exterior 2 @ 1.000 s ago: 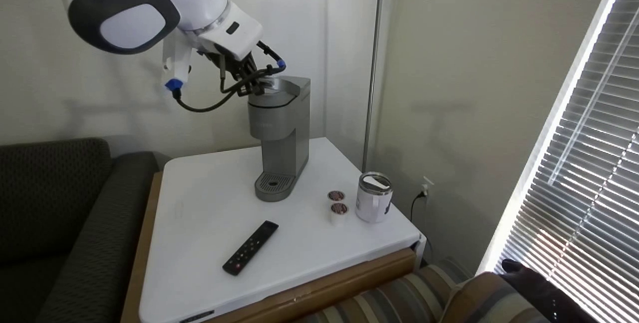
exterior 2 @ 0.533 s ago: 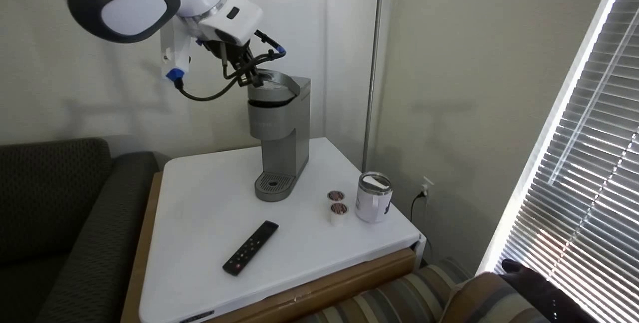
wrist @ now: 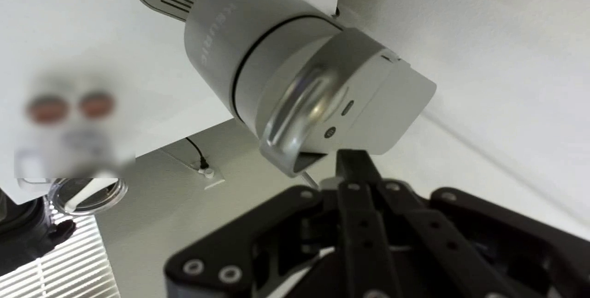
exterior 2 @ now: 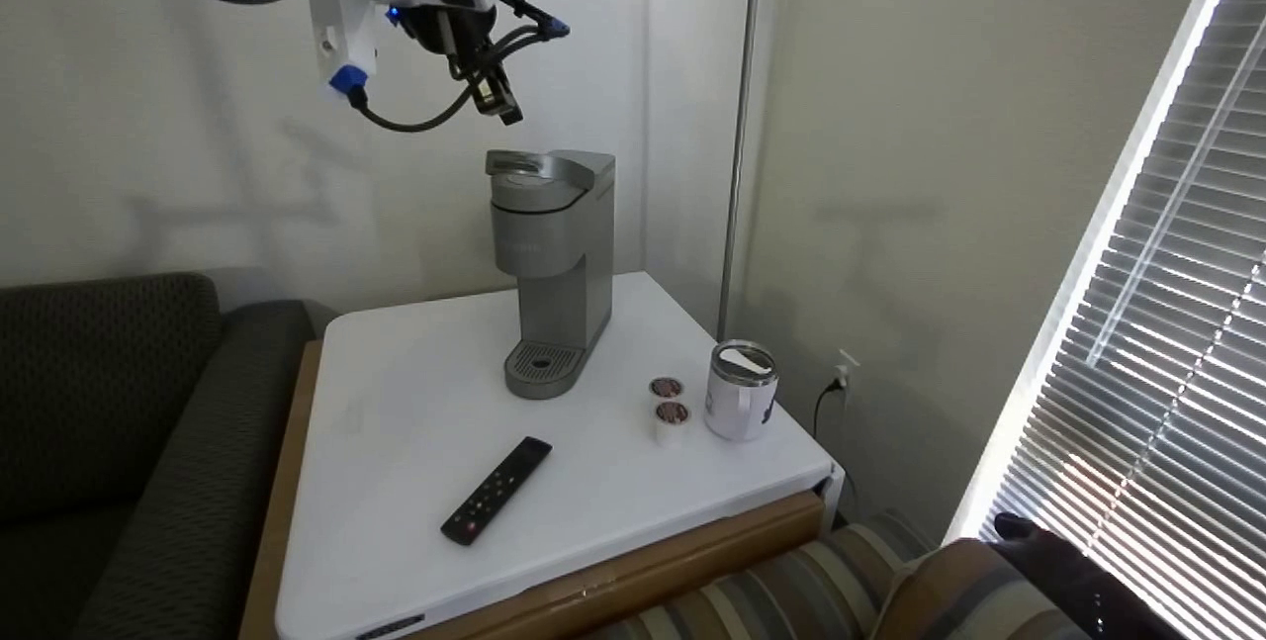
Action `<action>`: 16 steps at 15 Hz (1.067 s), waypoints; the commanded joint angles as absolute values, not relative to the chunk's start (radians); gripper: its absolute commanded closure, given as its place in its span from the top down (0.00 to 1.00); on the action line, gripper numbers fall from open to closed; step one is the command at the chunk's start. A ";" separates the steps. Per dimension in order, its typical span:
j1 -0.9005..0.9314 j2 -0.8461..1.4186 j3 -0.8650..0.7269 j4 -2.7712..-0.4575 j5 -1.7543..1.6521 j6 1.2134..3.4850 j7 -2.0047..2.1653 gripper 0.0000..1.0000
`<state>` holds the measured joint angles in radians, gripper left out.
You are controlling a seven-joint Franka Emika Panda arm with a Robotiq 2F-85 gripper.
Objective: Open the coffee machine chamber
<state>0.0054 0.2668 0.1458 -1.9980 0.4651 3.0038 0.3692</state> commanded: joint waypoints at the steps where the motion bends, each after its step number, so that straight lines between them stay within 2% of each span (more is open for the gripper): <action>1: 0.028 0.262 0.111 -1.952 0.443 2.936 0.385 0.00; 16: 0.020 0.275 0.086 -1.986 0.588 2.773 0.562 0.00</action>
